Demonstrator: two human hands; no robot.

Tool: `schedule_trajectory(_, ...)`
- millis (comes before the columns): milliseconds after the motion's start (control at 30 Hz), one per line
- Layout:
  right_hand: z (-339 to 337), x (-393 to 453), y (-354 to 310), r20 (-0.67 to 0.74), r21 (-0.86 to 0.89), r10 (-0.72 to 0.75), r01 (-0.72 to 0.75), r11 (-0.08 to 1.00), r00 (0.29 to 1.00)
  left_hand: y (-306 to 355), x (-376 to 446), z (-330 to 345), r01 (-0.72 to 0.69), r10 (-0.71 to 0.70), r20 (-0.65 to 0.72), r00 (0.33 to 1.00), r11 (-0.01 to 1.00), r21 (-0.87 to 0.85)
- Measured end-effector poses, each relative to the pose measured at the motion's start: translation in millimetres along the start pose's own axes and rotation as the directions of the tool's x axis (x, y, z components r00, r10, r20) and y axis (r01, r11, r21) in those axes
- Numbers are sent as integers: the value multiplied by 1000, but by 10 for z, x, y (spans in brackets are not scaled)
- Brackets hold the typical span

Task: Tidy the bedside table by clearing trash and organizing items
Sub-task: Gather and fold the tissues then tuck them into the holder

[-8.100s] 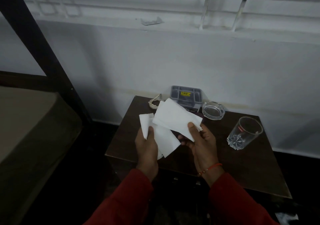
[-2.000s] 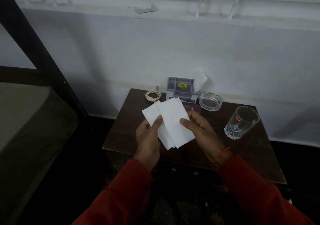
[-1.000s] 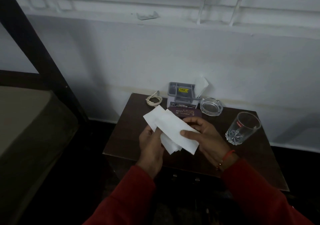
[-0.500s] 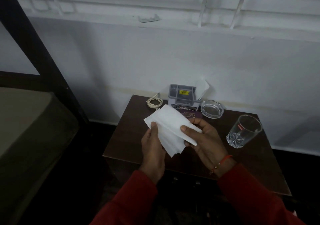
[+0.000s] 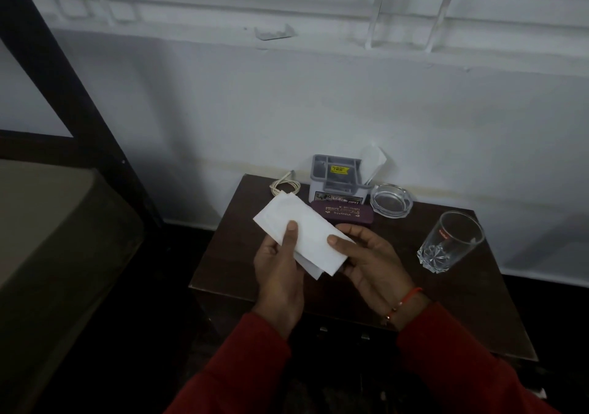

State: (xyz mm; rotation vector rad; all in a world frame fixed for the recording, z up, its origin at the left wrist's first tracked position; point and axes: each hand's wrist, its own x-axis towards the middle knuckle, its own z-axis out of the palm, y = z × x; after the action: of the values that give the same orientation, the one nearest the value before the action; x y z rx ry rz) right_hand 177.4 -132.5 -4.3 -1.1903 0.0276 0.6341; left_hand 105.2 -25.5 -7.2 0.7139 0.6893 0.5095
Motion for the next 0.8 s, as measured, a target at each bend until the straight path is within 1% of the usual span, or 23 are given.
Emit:
schedule_trajectory(100,16,3,23,31,32,-7,6,999,999,16,-10,2,30,-29,14,999,996,-81)
schedule_trajectory(200,25,11,36,-15,62,-50,50,997,999,63,-18,22,66,-59,43,997,983,-170)
schedule_trajectory(300,7,28,-34,-56,108,-112,117,987,992,90,5,-2,70,-64,38,997,974,-217)
schedule_trajectory(467,-77,98,-309,-153,29,-272,279,960,950,132,56,-43,99,-99,12,995,963,-250)
schedule_trajectory(533,-76,188,-434,-157,-3,-313,316,949,937,127,72,-38,120,-123,5,992,955,-269)
schedule_trajectory(567,-65,253,-516,-152,-45,-335,333,942,930,122,79,-36,137,-141,4,990,949,-283)
schedule_trajectory(600,-63,342,-618,-141,-140,-365,347,928,920,115,88,-35,157,-164,3,987,942,-298)
schedule_trajectory(633,-60,468,-748,-121,-266,-399,358,895,909,113,93,-33,180,-187,8,982,932,-315)
schedule_trajectory(667,-45,586,-893,-83,-415,-446,375,829,891,110,98,-32,202,-208,19,978,922,-331)
schedule_trajectory(700,-32,727,-1046,-29,-558,-504,404,725,863,105,103,-28,221,-222,36,974,915,-337)
schedule_trajectory(733,-29,881,-1202,53,-690,-564,438,576,824,98,106,-23,234,-229,56,972,915,-328)
schedule_trajectory(767,-3,1018,-1345,152,-791,-599,460,403,787,95,105,-16,241,-230,72,970,921,-307)
schedule_trajectory(800,35,1140,-1469,247,-851,-599,466,243,762,90,105,-12,246,-232,82,969,928,-281)
